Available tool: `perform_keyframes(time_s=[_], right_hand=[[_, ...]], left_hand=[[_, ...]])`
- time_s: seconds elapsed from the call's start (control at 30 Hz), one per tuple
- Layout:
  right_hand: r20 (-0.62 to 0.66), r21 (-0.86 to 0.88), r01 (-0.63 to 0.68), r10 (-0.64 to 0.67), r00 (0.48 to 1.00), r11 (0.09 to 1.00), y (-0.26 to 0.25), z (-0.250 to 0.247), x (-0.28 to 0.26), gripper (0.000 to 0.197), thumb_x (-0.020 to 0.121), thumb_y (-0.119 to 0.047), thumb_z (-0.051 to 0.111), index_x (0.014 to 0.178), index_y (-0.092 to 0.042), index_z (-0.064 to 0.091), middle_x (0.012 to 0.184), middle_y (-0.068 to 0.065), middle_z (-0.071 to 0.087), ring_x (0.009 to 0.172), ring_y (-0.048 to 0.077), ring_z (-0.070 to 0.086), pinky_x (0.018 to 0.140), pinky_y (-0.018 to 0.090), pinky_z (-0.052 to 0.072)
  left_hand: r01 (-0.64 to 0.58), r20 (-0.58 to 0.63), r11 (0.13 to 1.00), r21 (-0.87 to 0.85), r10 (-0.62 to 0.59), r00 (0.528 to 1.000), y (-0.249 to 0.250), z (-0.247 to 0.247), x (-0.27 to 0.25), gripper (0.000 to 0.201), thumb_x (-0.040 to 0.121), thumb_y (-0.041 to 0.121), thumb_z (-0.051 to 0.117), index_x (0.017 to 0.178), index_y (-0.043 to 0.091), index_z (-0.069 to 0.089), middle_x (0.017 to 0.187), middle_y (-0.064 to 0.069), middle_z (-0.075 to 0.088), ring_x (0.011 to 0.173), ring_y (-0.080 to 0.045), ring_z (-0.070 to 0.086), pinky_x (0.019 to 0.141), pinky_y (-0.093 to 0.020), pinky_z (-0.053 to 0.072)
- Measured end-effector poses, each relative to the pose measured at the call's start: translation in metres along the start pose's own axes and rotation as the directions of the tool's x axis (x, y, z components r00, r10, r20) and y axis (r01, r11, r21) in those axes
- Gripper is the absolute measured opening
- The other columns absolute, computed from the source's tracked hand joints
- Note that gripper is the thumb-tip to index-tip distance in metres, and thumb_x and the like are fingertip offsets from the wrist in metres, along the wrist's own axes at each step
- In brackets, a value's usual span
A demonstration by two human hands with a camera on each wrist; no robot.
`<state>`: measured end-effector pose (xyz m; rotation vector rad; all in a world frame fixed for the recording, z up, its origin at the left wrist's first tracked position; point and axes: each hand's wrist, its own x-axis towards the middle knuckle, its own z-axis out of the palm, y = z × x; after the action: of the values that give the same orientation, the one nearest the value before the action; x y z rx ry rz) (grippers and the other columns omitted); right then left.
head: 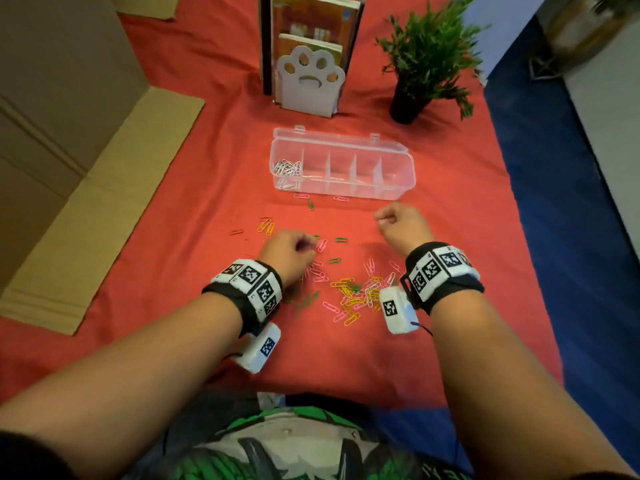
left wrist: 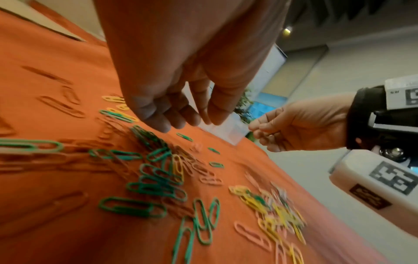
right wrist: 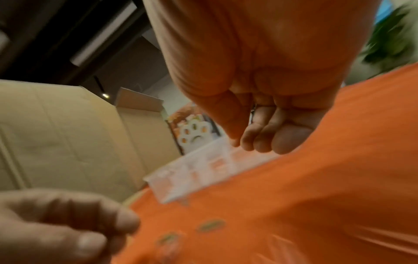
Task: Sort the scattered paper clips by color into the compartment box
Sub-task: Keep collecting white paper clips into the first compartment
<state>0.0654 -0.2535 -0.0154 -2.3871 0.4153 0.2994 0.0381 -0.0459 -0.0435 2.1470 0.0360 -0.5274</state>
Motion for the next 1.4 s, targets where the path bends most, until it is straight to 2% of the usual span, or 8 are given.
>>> perform_keyframes(time_s=[0.2, 0.43, 0.57, 0.8, 0.93, 1.0, 1.2, 1.4], right_hand=[[-0.038, -0.158, -0.235, 0.232, 0.972, 0.959, 0.084, -0.023, -0.047, 0.026, 0.087, -0.004, 0.045, 0.100, -0.008, 0.066, 0.106, 0.014, 0.069, 0.100, 0.028, 0.062, 0.084, 0.027, 0.045], [-0.067, -0.221, -0.215, 0.205, 0.976, 0.951, 0.110, -0.015, -0.058, 0.025, 0.088, -0.011, 0.053, 0.111, -0.008, 0.063, 0.116, 0.016, 0.063, 0.108, 0.030, 0.059, 0.091, 0.027, 0.044], [-0.075, -0.230, -0.144, 0.130, 0.989, 0.963, 0.103, -0.002, -0.053, 0.038, 0.087, -0.021, 0.060, 0.124, -0.015, 0.056, 0.125, 0.017, 0.047, 0.110, 0.034, 0.056, 0.098, 0.031, 0.042], [-0.032, -0.243, -0.121, 0.117, 0.993, 0.962, 0.089, 0.014, -0.045, 0.027, 0.084, -0.013, 0.061, 0.108, -0.003, 0.055, 0.120, 0.018, 0.049, 0.107, 0.036, 0.055, 0.094, 0.036, 0.045], [-0.036, -0.120, -0.112, 0.108, 0.993, 0.986, 0.085, 0.009, -0.041, 0.004, 0.081, -0.012, 0.056, 0.079, -0.014, 0.058, 0.090, 0.011, 0.066, 0.084, 0.025, 0.062, 0.075, 0.029, 0.048], [-0.052, 0.097, -0.170, 0.175, 0.983, 0.981, 0.087, 0.002, -0.037, 0.016, 0.079, -0.009, 0.057, 0.070, -0.018, 0.050, 0.074, 0.008, 0.066, 0.065, 0.021, 0.062, 0.063, 0.030, 0.050], [0.132, 0.669, -0.313, 0.307, 0.942, 0.674, 0.088, -0.017, -0.041, 0.032, 0.087, 0.009, 0.040, 0.076, -0.015, 0.057, 0.065, 0.005, 0.050, 0.046, 0.006, 0.052, 0.041, 0.014, 0.047], [0.156, 0.827, -0.325, 0.368, 0.917, 0.459, 0.086, -0.018, -0.048, 0.030, 0.080, 0.015, 0.028, 0.066, 0.000, 0.050, 0.071, 0.011, 0.048, 0.065, 0.021, 0.055, 0.053, 0.021, 0.056]], left_hand=[[-0.377, 0.327, 0.811, 0.447, 0.245, 0.913, 0.023, 0.054, -0.017, 0.034, 0.087, 0.031, 0.055, 0.120, 0.036, 0.059, 0.124, 0.004, 0.055, 0.122, -0.022, 0.044, 0.103, -0.033, 0.032], [-0.544, 0.422, 0.559, 0.626, 0.344, 0.839, 0.031, 0.095, -0.025, 0.033, 0.086, 0.041, 0.052, 0.119, 0.045, 0.055, 0.129, 0.011, 0.048, 0.124, -0.021, 0.037, 0.100, -0.044, 0.027], [-0.487, 0.376, 0.607, 0.628, 0.312, 0.873, 0.028, 0.091, -0.018, 0.027, 0.085, 0.036, 0.055, 0.111, 0.038, 0.063, 0.126, 0.010, 0.050, 0.120, -0.021, 0.041, 0.097, -0.039, 0.033], [-0.314, 0.240, 0.736, 0.600, 0.208, 0.948, 0.012, 0.055, -0.003, 0.016, 0.078, 0.024, 0.065, 0.093, 0.029, 0.071, 0.118, 0.004, 0.054, 0.119, -0.021, 0.045, 0.091, -0.039, 0.040], [-0.279, 0.140, 0.845, 0.455, 0.241, 0.960, 0.009, 0.048, 0.001, 0.010, 0.074, 0.016, 0.070, 0.084, 0.018, 0.073, 0.110, -0.004, 0.059, 0.108, -0.024, 0.054, 0.094, -0.034, 0.044], [-0.249, 0.091, 0.898, 0.362, 0.232, 0.969, 0.014, 0.046, 0.001, 0.010, 0.075, 0.012, 0.070, 0.085, 0.013, 0.073, 0.103, -0.008, 0.065, 0.098, -0.024, 0.060, 0.087, -0.027, 0.045], [-0.084, 0.056, 0.984, 0.157, 0.076, 0.996, 0.028, 0.047, -0.001, 0.016, 0.084, 0.014, 0.065, 0.099, 0.014, 0.070, 0.082, -0.003, 0.066, 0.077, -0.017, 0.058, 0.064, -0.022, 0.042], [-0.097, -0.095, 0.914, 0.395, 0.145, 0.985, 0.024, 0.048, 0.007, 0.024, 0.084, 0.014, 0.057, 0.099, 0.023, 0.072, 0.102, -0.012, 0.059, 0.101, -0.031, 0.056, 0.086, -0.034, 0.047]])
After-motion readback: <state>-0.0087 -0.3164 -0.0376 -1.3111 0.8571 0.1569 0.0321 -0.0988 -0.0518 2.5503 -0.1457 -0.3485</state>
